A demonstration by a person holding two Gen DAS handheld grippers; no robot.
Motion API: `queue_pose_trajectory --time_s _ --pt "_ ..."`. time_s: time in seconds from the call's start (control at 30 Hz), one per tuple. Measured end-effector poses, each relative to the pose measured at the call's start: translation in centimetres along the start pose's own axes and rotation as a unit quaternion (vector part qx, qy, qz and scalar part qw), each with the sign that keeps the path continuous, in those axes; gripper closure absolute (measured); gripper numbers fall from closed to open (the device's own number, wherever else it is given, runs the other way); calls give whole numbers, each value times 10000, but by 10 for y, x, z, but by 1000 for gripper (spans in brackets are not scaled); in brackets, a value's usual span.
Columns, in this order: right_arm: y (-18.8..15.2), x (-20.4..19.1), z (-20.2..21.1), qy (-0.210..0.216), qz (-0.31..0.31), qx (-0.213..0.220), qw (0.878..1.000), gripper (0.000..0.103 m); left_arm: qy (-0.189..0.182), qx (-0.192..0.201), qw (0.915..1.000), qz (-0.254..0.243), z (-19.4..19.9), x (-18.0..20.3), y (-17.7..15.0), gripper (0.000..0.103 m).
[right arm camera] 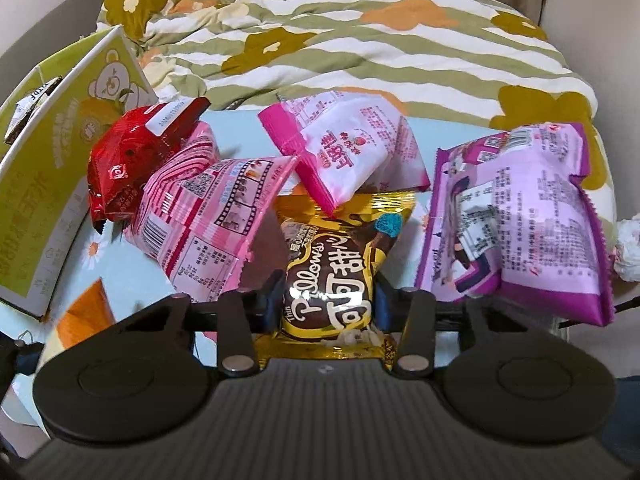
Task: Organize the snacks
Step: 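Grasp the orange-topped cream bag with the left gripper while the right grasps the gold chocolate bag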
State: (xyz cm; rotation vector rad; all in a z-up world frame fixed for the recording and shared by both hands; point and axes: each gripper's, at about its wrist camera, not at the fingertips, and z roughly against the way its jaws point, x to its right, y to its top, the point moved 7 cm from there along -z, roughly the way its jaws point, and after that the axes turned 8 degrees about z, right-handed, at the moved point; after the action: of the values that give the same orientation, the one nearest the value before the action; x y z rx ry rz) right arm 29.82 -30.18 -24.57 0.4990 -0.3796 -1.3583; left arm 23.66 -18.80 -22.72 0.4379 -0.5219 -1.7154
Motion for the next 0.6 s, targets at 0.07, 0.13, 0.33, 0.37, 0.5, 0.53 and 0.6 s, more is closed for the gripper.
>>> queue_pose_trajectory --time_s 0.07,0.13,0.33,0.37,0.5,0.53,0.6 --pt "-2 2 4 -13 -77 5 10000 48 5 46 10000 5 4 0 2 21" --pt "-7 4 9 -32 -127 -6 9999 48 -1 93 10000 12 8 -3 4 21" --pt "-19 2 25 -72 -266 -61 9996 48 -16 231 9997 1 24 -3 7 21" --pt "-21 2 28 -85 -276 -69 9996 48 -14 265 9996 -3 27 -2 8 21" --pt "-29 0 40 -119 -307 -108 9994 48 -21 390 9992 2 40 -2 12 21" --pt "-31 -1 42 -136 -304 -119 9994 48 -21 415 9991 0 43 -3 12 21" --pt "-35 -1 48 -172 -301 -120 9993 48 -18 472 9989 1 49 -4 13 21"
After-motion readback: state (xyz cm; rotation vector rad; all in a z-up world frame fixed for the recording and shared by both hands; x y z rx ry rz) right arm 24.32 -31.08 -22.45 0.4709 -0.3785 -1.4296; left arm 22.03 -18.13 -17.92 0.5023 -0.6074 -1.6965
